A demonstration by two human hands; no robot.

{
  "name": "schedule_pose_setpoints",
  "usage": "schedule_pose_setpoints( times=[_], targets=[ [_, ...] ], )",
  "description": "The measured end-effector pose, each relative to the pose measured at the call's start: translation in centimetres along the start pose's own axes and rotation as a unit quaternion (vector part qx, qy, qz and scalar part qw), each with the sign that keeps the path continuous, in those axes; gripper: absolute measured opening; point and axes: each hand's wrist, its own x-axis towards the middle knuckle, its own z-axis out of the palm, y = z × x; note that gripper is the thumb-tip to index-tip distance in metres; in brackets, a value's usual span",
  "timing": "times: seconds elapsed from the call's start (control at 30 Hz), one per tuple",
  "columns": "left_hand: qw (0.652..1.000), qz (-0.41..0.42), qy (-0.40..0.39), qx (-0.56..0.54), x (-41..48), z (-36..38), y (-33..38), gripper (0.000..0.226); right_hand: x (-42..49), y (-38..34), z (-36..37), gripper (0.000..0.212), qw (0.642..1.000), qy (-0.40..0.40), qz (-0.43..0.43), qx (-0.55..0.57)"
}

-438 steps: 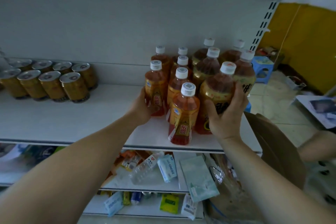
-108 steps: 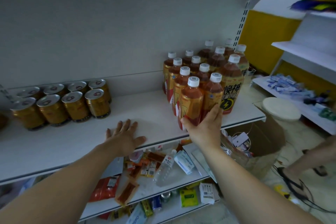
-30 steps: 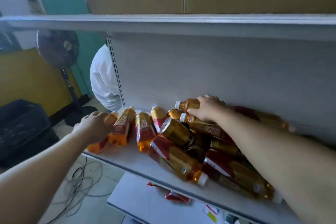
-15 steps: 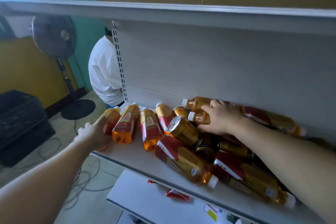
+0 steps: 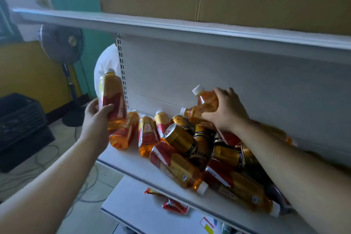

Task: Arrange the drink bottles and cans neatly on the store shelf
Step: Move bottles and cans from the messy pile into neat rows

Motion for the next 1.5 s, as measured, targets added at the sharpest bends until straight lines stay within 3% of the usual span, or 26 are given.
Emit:
schedule_pose_setpoints(
  times=[0.1,0.2,0.27,0.33,0.37,0.5,0.57,0.63,0.77,0.8,0.87,0.9,1.03,1.2,1.3,1.4,1.5],
  targets=[
    [0.977,-0.096,-0.152,-0.118,-3.6,3.0,0.4,0.033,-1.7,-1.2,-3.3,0.061,0.986,0.025,0.013,0.164],
    [0.930,-0.185,-0.267,-0.173,-7.1,5.6,-0.4,0.064,-5.3,-1.5,-5.5,0.030,0.941,0.018,0.058,0.333],
    [0.908,-0.206,-0.316,-0.181,-8.8,7.3,-1.2,0.085,-8.2,-0.9,-5.8,0.019,0.881,0.032,0.134,0.452],
    [0.883,-0.242,-0.363,-0.174,-10.7,8.8,-1.4,0.054,-11.4,0.3,-5.5,0.012,0.802,0.084,0.233,0.543],
    [0.865,-0.273,-0.387,-0.165,-11.9,9.8,-1.5,0.037,-13.1,0.9,-5.3,0.017,0.756,0.104,0.272,0.586],
    [0.803,-0.367,-0.451,-0.130,-16.5,12.7,-3.1,0.057,-21.1,3.7,-5.7,0.048,0.577,0.182,0.322,0.728],
    [0.775,-0.383,-0.488,-0.117,-19.2,13.9,-3.7,0.052,-25.1,5.1,-6.6,0.052,0.522,0.232,0.315,0.758],
    [0.756,-0.383,-0.522,-0.095,-22.1,15.3,-4.4,0.048,-28.9,6.4,-8.1,0.051,0.497,0.274,0.320,0.758],
    [0.703,-0.399,-0.586,-0.063,-29.4,18.4,-5.2,0.084,-36.1,8.5,-11.7,0.061,0.475,0.346,0.355,0.727],
    [0.693,-0.399,-0.598,-0.050,-31.5,19.2,-5.1,0.076,-37.9,9.1,-12.8,0.063,0.477,0.368,0.357,0.714],
    [0.686,-0.389,-0.614,-0.033,-36.0,21.1,-4.8,0.040,-41.4,10.2,-15.3,0.074,0.492,0.396,0.357,0.688],
    [0.682,-0.386,-0.621,-0.028,-38.4,22.2,-4.8,0.036,-43.2,10.9,-16.6,0.075,0.498,0.408,0.363,0.674],
    [0.642,-0.386,-0.662,-0.011,-49.3,26.2,-4.8,0.044,-50.2,14.1,-22.4,0.049,0.518,0.470,0.384,0.603],
    [0.584,-0.392,-0.710,-0.001,-60.6,30.3,-5.9,0.035,-57.8,18.9,-28.8,0.027,0.543,0.513,0.358,0.560],
    [0.575,-0.391,-0.718,0.023,-64.5,32.7,-6.9,0.031,-60.4,21.9,-31.3,0.028,0.546,0.522,0.362,0.546],
    [0.593,-0.381,-0.708,0.031,-66.9,35.4,-8.1,0.033,-61.5,25.3,-32.6,0.035,0.561,0.527,0.376,0.516],
    [0.619,-0.357,-0.699,0.032,-68.1,39.0,-9.9,0.055,-61.2,28.6,-33.7,0.030,0.588,0.527,0.381,0.481]
  ],
)
